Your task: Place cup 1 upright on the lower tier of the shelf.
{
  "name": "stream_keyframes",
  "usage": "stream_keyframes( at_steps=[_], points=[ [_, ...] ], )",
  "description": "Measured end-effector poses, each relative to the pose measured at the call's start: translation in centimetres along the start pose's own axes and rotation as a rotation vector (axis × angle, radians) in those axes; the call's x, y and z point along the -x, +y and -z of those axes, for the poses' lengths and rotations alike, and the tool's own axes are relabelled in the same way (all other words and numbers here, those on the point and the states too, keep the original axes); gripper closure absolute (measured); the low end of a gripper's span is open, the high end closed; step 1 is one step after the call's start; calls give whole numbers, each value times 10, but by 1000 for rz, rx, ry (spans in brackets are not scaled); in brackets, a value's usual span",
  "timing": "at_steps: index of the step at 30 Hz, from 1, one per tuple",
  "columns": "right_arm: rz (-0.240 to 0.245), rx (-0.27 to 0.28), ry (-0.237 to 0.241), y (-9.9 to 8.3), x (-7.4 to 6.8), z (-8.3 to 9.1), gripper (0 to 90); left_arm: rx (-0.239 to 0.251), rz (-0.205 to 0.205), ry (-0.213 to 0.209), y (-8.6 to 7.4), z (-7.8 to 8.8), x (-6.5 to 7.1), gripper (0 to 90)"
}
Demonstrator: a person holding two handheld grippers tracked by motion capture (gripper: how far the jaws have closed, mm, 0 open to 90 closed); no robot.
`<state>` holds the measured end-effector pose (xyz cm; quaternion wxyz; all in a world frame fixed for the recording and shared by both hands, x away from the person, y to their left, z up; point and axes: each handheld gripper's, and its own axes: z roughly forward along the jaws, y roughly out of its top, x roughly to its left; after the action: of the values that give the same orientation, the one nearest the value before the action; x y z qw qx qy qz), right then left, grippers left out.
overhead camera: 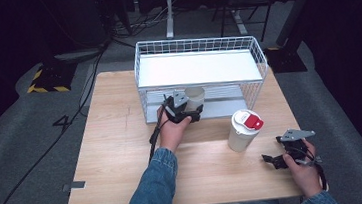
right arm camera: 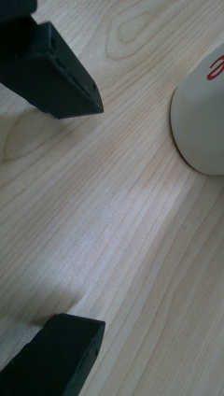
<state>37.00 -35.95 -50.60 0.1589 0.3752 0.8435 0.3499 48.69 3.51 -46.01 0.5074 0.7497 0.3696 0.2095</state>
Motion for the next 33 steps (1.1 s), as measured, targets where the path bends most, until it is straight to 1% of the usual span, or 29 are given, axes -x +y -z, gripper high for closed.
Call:
stream_keyframes(
  at_steps=[1, 2, 3, 6, 7, 8, 15, 16, 19, 24, 29, 31, 32, 33],
  points=[
    [0, 0, 0, 0, 0, 0, 0, 0, 0, 0, 0, 0, 0, 217],
    [-1, 0, 0, 0, 0, 0, 0, 11, 14, 5, 0, -4, 0, 217],
    [-1, 0, 0, 0, 0, 0, 0, 11, 14, 5, 0, -4, 0, 217],
    [0, 0, 0, 0, 0, 0, 0, 36, 31, 27, 0, -10, -1, 217],
    [0, 0, 0, 0, 0, 0, 0, 36, 31, 27, 0, -10, -1, 217],
    [0, -1, -1, 0, 0, 0, 0, 47, 47, 26, 0, -13, 0, 217],
    [0, 0, 0, 0, 0, 0, 0, 34, 38, 20, -2, -23, 0, 217],
    [-1, 0, 0, 0, 0, 0, 0, 21, 36, 19, -3, -25, -1, 217],
    [0, 0, 0, 0, 0, 0, 0, 11, 30, 21, -5, -27, -2, 217],
    [0, 0, 0, 0, 0, 0, 0, 11, 40, 21, -7, -31, -3, 217],
    [0, 0, 0, 0, 0, 0, 0, 4, 40, 9, -8, -32, -3, 215],
    [0, 0, 0, 0, 0, 0, 0, -3, 34, 17, -9, -32, -3, 197],
    [0, 0, 1, 0, 0, 0, 0, -16, 29, 42, -9, -32, -2, 147],
    [0, 0, 0, 0, 0, 0, 0, -16, 29, 42, -9, -32, -2, 140]
  ],
)
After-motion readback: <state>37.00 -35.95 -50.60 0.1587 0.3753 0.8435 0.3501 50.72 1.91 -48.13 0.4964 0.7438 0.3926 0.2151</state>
